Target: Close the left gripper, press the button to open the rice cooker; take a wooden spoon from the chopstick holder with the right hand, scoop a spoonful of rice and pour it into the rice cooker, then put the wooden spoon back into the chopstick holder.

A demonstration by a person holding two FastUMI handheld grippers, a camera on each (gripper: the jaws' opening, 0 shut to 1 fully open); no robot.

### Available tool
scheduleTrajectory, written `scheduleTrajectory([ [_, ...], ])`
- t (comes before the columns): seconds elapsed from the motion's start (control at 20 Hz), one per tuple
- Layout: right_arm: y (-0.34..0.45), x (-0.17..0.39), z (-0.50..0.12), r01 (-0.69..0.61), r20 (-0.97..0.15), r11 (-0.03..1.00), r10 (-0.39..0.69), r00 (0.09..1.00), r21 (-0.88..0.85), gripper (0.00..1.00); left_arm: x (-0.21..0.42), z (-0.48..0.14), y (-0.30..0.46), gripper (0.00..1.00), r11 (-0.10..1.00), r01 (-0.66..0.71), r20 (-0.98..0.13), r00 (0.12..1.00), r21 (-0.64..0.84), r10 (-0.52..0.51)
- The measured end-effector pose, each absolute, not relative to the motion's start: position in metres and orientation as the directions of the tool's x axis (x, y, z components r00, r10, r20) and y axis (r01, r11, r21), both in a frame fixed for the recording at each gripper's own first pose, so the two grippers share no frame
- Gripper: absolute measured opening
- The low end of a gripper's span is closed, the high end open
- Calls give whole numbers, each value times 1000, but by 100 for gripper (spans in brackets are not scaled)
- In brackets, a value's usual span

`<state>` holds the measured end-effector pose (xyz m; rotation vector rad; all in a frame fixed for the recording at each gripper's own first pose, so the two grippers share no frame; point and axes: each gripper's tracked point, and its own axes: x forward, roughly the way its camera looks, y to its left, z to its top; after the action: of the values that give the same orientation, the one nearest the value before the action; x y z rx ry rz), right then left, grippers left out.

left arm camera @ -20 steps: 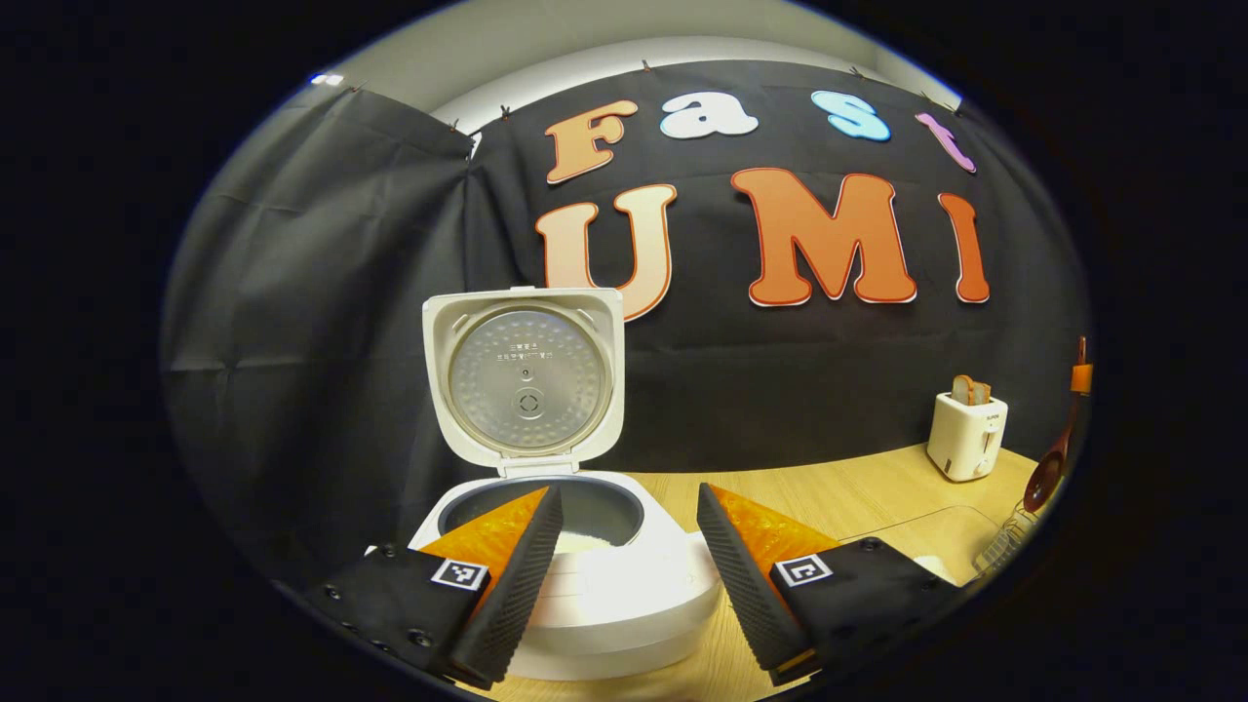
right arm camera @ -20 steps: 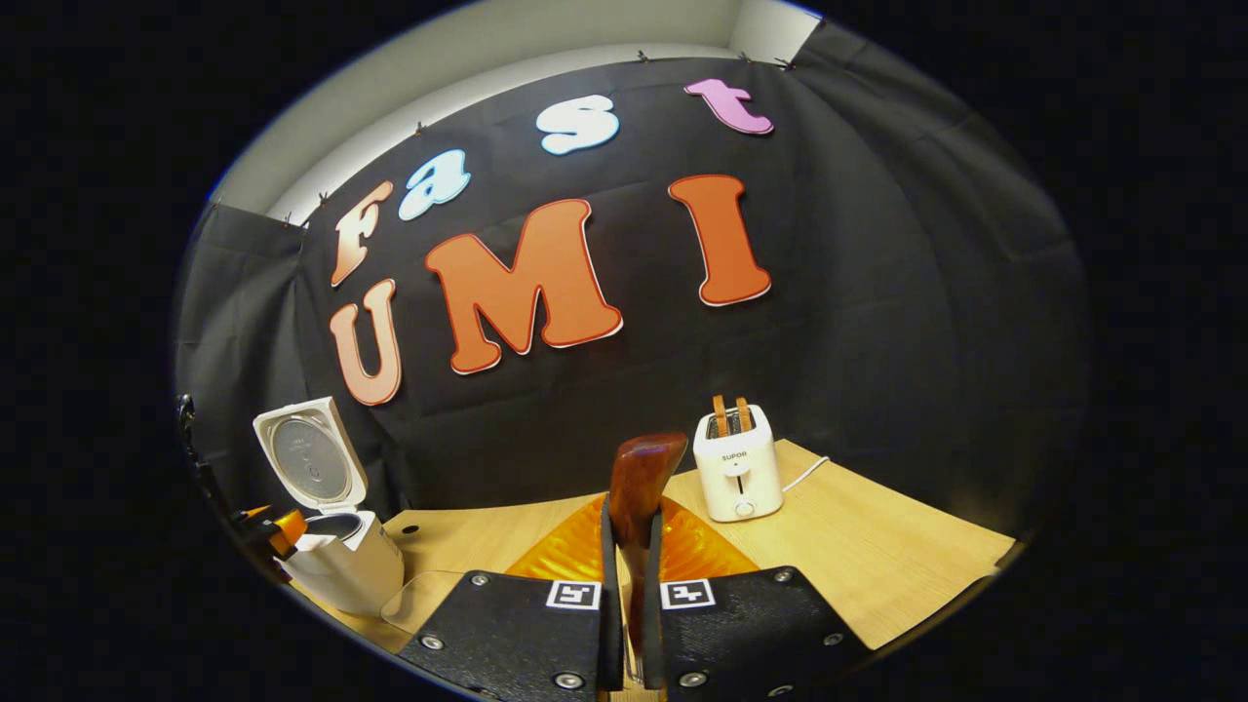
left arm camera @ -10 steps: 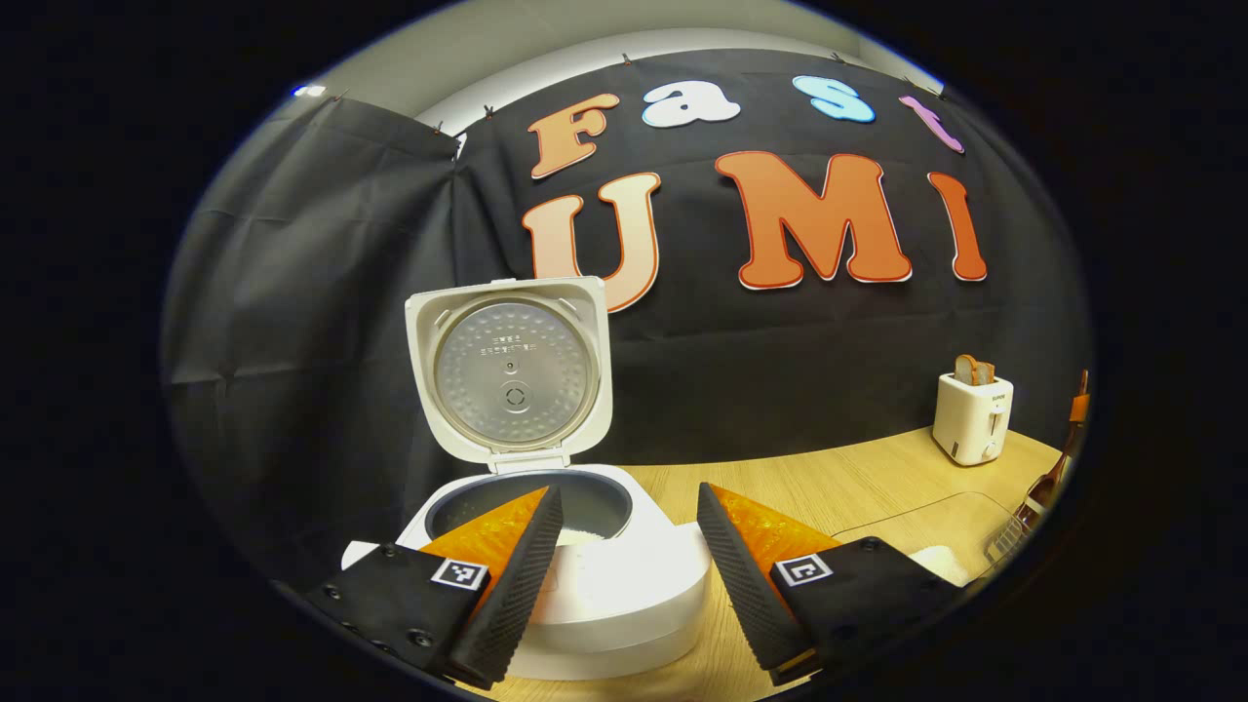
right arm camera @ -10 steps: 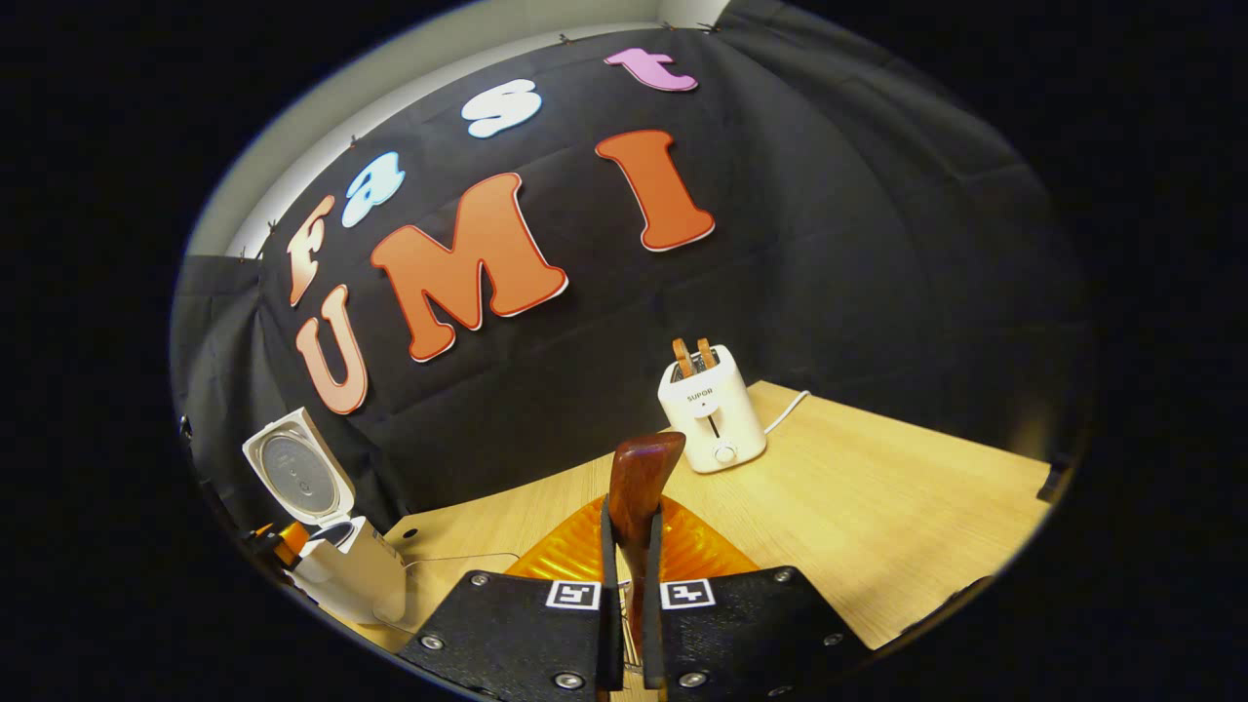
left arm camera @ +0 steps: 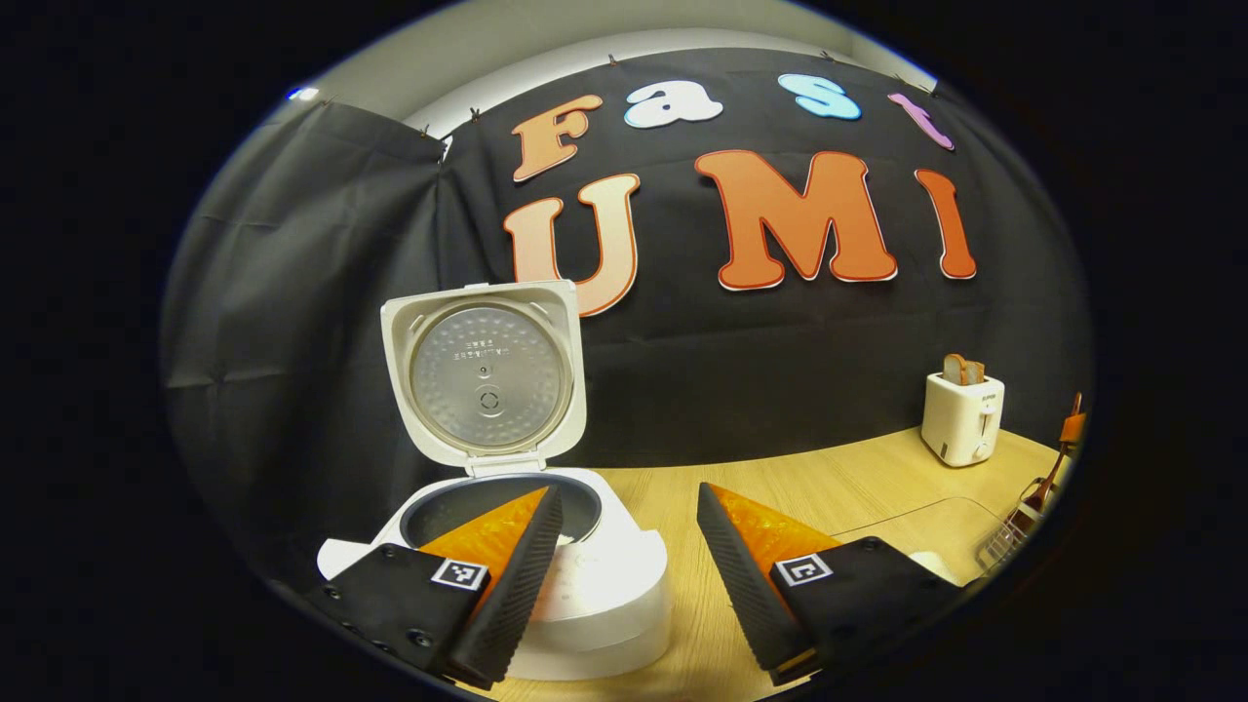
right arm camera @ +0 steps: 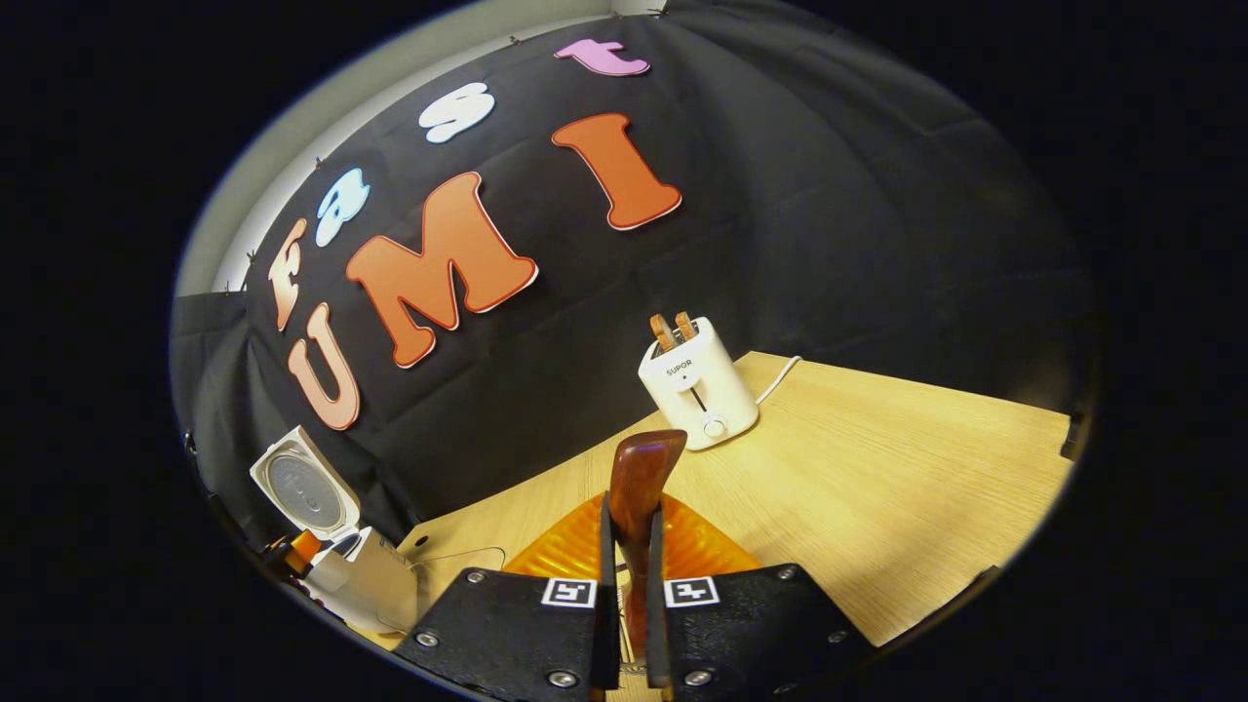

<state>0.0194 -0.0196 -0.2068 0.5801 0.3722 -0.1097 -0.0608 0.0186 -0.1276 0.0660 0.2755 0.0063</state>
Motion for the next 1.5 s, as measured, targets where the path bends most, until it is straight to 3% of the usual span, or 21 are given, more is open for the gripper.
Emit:
scheduleTrajectory([
  [0.1,-24,19,-211,213,-384,849,-14,923,483,17,-58,-126,16,92,998,4,-267,964,68,14],
  [0.15,-29,19,-211,210,-382,853,-13,924,479,20,-58,-125,16,87,998,5,-264,964,69,14],
  [0.2,-33,18,-210,208,-382,852,-10,924,481,23,-57,-124,17,91,997,2,-259,966,72,16],
  [0.5,-46,15,-207,209,-390,869,-21,921,448,55,-44,-106,28,91,994,-25,-209,977,110,48],
  [0.55,-54,17,-200,215,-375,878,-44,926,428,53,-41,-101,30,91,994,-29,-200,979,104,49],
  [0.6,-61,18,-193,221,-359,884,-65,931,413,67,-39,-98,30,91,996,-29,-198,979,88,46],
  [0.65,-67,19,-185,227,-341,886,-84,936,404,72,-37,-93,31,91,997,-30,-198,979,72,44],
  [0.7,-74,21,-175,232,-322,888,-102,941,397,75,-33,-89,35,86,997,-38,-197,979,61,49],
  [0.95,-103,25,-139,246,-235,901,-168,957,357,77,-4,-55,66,86,996,-76,-173,981,53,84],
  [1.0,-107,26,-132,247,-226,908,-177,958,337,87,3,-49,73,91,995,-84,-178,980,51,92],
  [1.05,-110,26,-128,251,-218,915,-188,958,315,76,10,-43,80,91,995,-89,-178,979,36,94],
  [1.35,-115,29,-98,231,-159,946,-197,967,230,83,56,2,125,90,984,-166,-146,974,59,173],
  [1.5,-115,32,-85,228,-145,954,-202,969,197,87,82,22,135,91,986,-164,-155,975,-2,162],
])
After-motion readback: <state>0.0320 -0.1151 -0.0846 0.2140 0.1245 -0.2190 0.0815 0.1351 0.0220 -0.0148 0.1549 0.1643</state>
